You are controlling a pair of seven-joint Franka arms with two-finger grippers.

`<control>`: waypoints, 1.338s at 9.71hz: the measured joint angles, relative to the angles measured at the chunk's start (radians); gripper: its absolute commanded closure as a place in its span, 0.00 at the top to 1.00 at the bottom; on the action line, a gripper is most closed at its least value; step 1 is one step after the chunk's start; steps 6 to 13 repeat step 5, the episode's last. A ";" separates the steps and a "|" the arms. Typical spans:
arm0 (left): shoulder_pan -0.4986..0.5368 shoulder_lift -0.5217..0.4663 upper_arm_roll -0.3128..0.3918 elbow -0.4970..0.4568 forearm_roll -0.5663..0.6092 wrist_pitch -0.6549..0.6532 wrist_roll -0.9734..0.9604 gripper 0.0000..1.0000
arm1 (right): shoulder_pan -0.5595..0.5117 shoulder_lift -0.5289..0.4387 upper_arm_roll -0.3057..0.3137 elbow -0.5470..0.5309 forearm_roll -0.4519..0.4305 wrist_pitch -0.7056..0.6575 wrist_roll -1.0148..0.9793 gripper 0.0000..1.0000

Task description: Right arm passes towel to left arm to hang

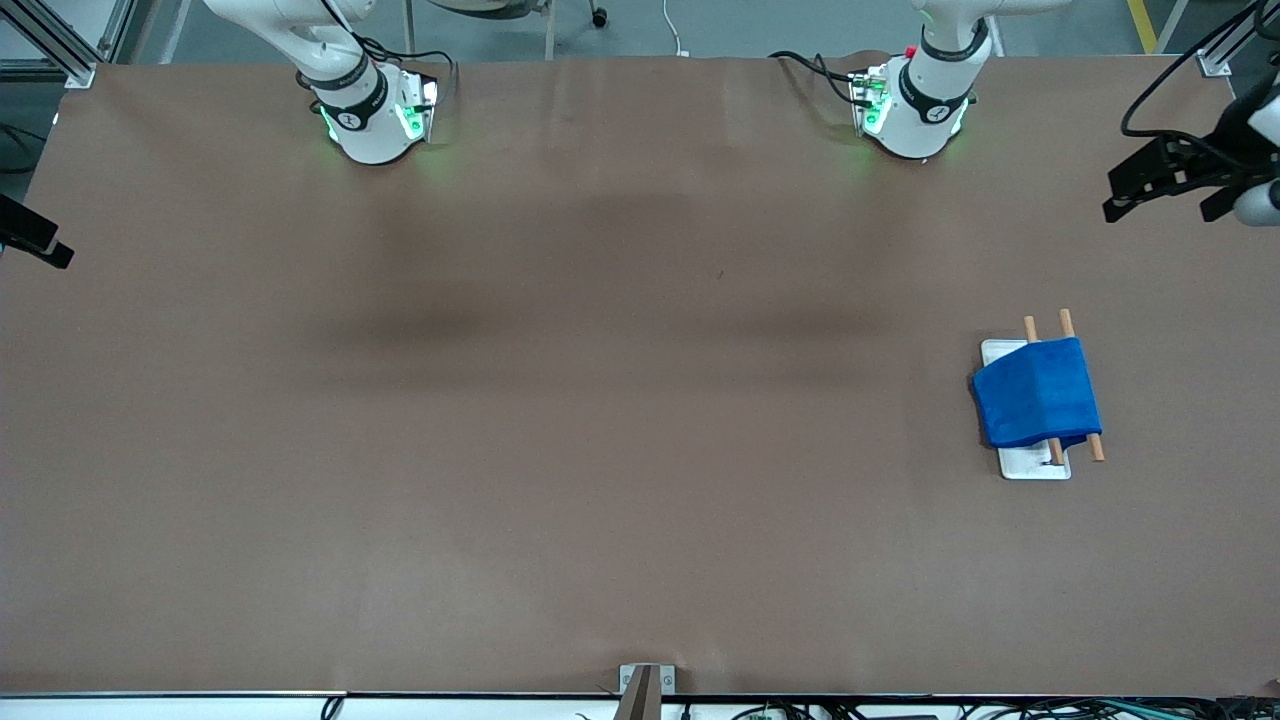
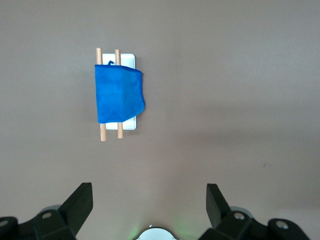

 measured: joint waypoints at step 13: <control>0.016 -0.016 -0.045 -0.018 0.025 0.022 0.029 1.00 | 0.000 0.000 0.000 0.000 0.000 -0.001 0.000 1.00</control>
